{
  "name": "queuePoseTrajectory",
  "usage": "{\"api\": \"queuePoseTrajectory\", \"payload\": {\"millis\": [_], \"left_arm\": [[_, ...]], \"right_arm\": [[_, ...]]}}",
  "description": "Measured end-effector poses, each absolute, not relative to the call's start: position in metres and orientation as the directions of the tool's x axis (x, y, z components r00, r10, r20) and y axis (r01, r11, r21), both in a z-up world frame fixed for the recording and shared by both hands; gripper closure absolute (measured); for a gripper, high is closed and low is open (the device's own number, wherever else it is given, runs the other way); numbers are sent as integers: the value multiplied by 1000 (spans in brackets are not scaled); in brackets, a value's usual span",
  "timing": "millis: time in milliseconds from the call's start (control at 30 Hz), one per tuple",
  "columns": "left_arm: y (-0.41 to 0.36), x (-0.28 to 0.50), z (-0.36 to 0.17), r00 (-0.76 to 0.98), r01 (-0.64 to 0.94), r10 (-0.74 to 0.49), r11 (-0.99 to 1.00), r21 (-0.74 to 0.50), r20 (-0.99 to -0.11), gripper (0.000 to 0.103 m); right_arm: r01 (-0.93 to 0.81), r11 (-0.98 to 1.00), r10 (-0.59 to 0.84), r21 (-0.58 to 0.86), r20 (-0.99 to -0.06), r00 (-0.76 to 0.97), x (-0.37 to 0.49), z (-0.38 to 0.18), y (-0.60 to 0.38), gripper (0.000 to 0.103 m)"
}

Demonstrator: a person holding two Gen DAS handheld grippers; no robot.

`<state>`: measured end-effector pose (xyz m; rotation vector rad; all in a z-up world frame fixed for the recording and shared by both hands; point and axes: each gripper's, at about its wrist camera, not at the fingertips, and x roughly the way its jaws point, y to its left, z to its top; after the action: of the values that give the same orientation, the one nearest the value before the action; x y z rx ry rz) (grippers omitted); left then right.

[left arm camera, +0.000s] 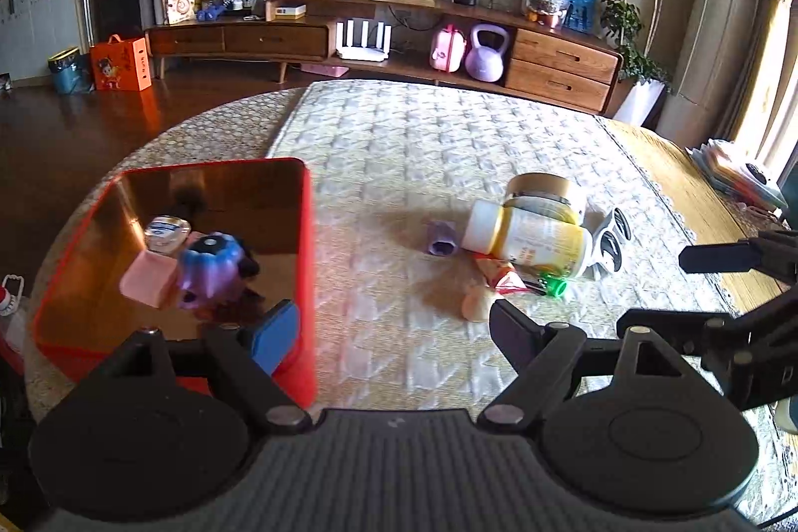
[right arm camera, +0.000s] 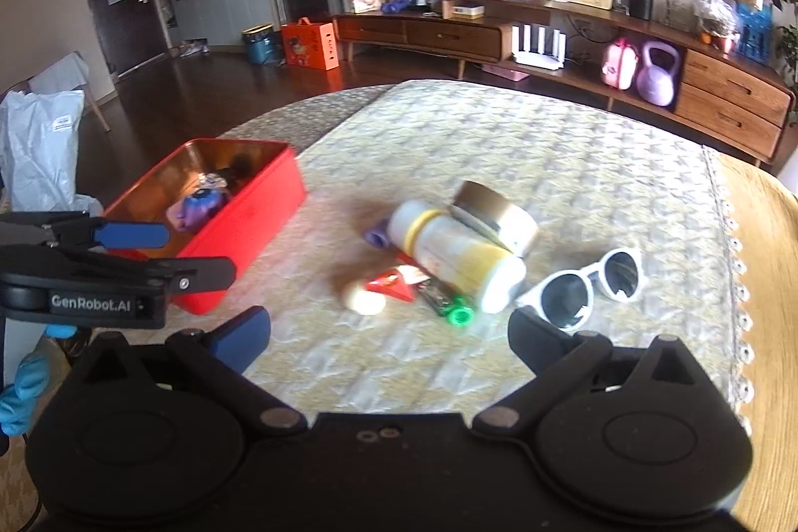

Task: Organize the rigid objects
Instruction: 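Open both grippers and withdraw them from the red tin, then grasp the white sunglasses with the right gripper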

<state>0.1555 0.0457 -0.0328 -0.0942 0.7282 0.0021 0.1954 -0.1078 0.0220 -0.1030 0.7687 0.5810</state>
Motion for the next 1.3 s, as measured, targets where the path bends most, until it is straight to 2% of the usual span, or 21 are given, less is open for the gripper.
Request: {"api": "queuePoseTrajectory", "payload": {"millis": [267,933,1200,1300], "left_arm": [[21,171,-56,736,63,-104,994,-86,-669,20],[-10,213,-94,710,132,-124,990,-42,-693,20],[-13,221,-99,706,145,-135,988,-45,-696,20],[-15,223,-101,704,154,-138,987,-41,-697,20]], "right_arm": [[-485,865,426,128,-697,577,213,10,-128,2],[-345,934,295,91,-738,606,289,-18,-162,5],[-238,970,195,54,-760,620,317,-31,-162,16],[-190,978,183,82,-775,606,328,-38,-163,19]]}}
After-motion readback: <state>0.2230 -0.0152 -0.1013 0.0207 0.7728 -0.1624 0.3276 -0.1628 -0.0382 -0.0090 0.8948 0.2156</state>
